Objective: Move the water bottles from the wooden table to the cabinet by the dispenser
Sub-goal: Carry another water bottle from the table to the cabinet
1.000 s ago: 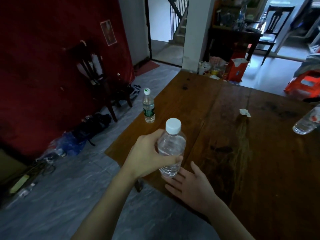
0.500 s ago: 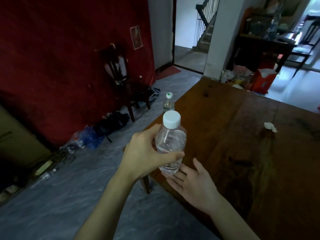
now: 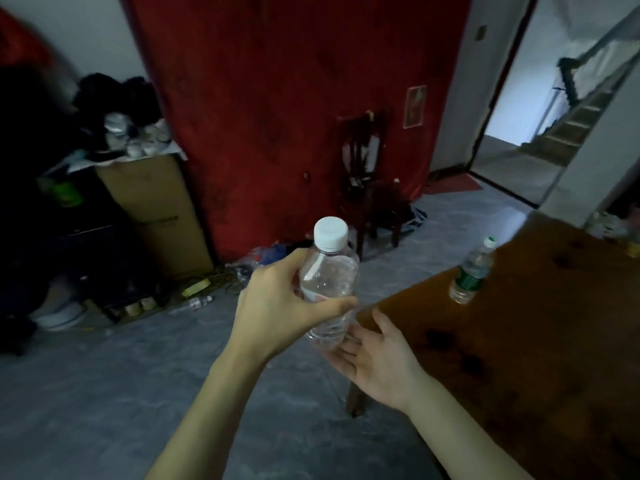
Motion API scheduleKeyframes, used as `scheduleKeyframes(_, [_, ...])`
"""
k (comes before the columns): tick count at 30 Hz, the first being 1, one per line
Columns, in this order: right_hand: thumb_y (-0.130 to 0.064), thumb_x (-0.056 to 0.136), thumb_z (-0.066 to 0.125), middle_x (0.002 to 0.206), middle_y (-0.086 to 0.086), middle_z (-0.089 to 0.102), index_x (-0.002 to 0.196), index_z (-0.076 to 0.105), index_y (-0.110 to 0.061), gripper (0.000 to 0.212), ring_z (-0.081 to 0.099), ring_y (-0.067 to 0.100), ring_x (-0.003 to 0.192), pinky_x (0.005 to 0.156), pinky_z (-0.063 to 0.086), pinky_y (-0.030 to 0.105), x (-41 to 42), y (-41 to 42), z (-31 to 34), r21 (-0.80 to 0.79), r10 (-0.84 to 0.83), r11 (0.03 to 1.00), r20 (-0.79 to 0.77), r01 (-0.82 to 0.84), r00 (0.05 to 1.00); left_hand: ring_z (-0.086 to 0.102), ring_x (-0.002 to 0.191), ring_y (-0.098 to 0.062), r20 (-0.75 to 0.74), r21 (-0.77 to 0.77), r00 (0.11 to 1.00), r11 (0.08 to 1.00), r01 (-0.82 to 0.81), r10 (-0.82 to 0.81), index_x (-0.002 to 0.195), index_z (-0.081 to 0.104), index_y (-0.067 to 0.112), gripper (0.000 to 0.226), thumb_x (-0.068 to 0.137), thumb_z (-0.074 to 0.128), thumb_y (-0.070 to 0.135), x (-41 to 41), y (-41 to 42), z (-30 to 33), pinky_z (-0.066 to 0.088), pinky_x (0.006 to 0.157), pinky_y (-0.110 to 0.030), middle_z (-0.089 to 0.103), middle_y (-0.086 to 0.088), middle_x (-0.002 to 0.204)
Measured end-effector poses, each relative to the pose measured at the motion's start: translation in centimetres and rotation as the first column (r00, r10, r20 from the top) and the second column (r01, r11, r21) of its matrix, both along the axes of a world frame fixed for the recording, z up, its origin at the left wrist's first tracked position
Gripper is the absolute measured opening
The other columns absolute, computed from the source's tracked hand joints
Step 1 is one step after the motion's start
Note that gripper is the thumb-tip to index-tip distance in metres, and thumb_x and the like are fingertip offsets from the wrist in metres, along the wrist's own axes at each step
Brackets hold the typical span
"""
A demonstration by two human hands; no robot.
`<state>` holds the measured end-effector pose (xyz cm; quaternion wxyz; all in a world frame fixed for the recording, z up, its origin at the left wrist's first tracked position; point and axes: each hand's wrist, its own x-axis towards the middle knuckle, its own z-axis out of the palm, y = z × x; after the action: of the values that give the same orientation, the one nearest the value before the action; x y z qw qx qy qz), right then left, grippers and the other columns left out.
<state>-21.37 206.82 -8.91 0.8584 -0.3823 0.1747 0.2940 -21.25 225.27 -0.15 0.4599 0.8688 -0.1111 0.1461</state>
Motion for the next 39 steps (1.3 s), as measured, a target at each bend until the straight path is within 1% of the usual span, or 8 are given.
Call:
scheduleKeyframes(8, [-0.056,0.099,0.033,0.131,0.027,0.060,0.131,0.059,0.002,0.071,0.057,0.038,0.123,0.101,0.046,0.042,4.0,14.1,1.8,-0.023,0.233,0.972,0.022,-0.232,0.972,0.071,0.078,0.003,0.011,-0.021,0.947,0.947,-0.320,0.321,0.094,0.068,0.045,0.045,0.058,0.082,0.068,-0.3,13.3,1.1,0.061,0.070,-0.043,0.074,0.026,0.084])
scheduleKeyframes(15, [-0.055,0.097,0.033,0.114,0.027,0.066,0.125,0.062,0.004,0.071,0.065,0.034,0.093,0.083,0.049,0.040,4.7,25.2,1.9,-0.066,0.484,0.873,0.003,-0.483,0.875,0.069,0.075,0.007,0.006,0.047,0.812,0.811,-0.583,0.583,0.099,0.066,0.049,0.052,0.055,0.076,0.076,-3.8,21.7,1.4,0.060,0.068,-0.040,0.070,0.033,0.083])
scheduleKeyframes(20, [-0.061,0.097,0.030,0.123,0.026,0.066,0.125,0.064,-0.002,0.073,0.069,0.033,0.095,0.090,0.048,0.041,3.7,32.0,1.6,-0.070,0.706,0.706,-0.007,-0.705,0.708,0.067,0.074,0.009,0.006,0.067,0.628,0.626,-0.777,0.778,0.094,0.064,0.050,0.051,0.053,0.075,0.079,-8.6,25.5,1.8,0.060,0.068,-0.037,0.069,0.035,0.082])
scheduleKeyframes(24, [-0.061,0.098,0.028,0.128,0.026,0.063,0.133,0.057,-0.003,0.074,0.063,0.035,0.113,0.102,0.044,0.044,1.6,35.9,1.3,-0.045,0.864,0.503,-0.004,-0.863,0.503,0.069,0.074,0.007,-0.006,0.065,0.456,0.456,-0.888,0.890,0.095,0.065,0.050,0.051,0.054,0.076,0.078,-12.9,26.5,2.0,0.061,0.071,-0.039,0.070,0.032,0.081])
scheduleKeyframes(27, [-0.062,0.098,0.026,0.125,0.023,0.066,0.131,0.057,-0.006,0.073,0.064,0.034,0.114,0.093,0.051,0.040,0.0,38.0,1.5,-0.077,0.929,0.370,0.013,-0.926,0.370,0.070,0.074,0.006,-0.016,0.035,0.336,0.336,-0.941,0.942,0.096,0.067,0.049,0.052,0.054,0.078,0.076,-15.6,26.5,2.0,0.062,0.071,-0.039,0.071,0.030,0.081])
scheduleKeyframes(32, [-0.060,0.098,0.027,0.122,0.022,0.068,0.128,0.058,-0.003,0.072,0.066,0.035,0.110,0.087,0.053,0.039,-2.5,40.4,2.0,-0.085,0.971,0.240,0.006,-0.967,0.240,0.069,0.075,0.009,-0.046,0.027,0.199,0.200,-0.979,0.979,0.097,0.069,0.048,0.053,0.053,0.077,0.076,-18.5,27.1,2.3,0.062,0.073,-0.039,0.072,0.030,0.080])
scheduleKeyframes(36, [-0.060,0.099,0.029,0.123,0.023,0.067,0.129,0.057,-0.003,0.071,0.064,0.036,0.116,0.091,0.051,0.040,-3.7,43.1,2.1,-0.066,0.983,0.183,0.012,-0.981,0.182,0.068,0.075,0.012,-0.025,0.061,0.135,0.137,-0.989,0.991,0.095,0.065,0.052,0.053,0.053,0.072,0.082,-20.0,28.7,2.8,0.061,0.072,-0.040,0.071,0.034,0.079])
scheduleKeyframes(39, [-0.059,0.099,0.029,0.122,0.023,0.068,0.130,0.056,-0.004,0.069,0.068,0.034,0.108,0.085,0.054,0.038,-5.2,45.7,2.1,-0.073,0.989,0.148,0.013,-0.986,0.147,0.068,0.076,0.012,-0.020,0.065,0.101,0.102,-0.993,0.995,0.097,0.066,0.051,0.056,0.053,0.071,0.086,-21.6,30.6,2.8,0.061,0.072,-0.039,0.071,0.034,0.081])
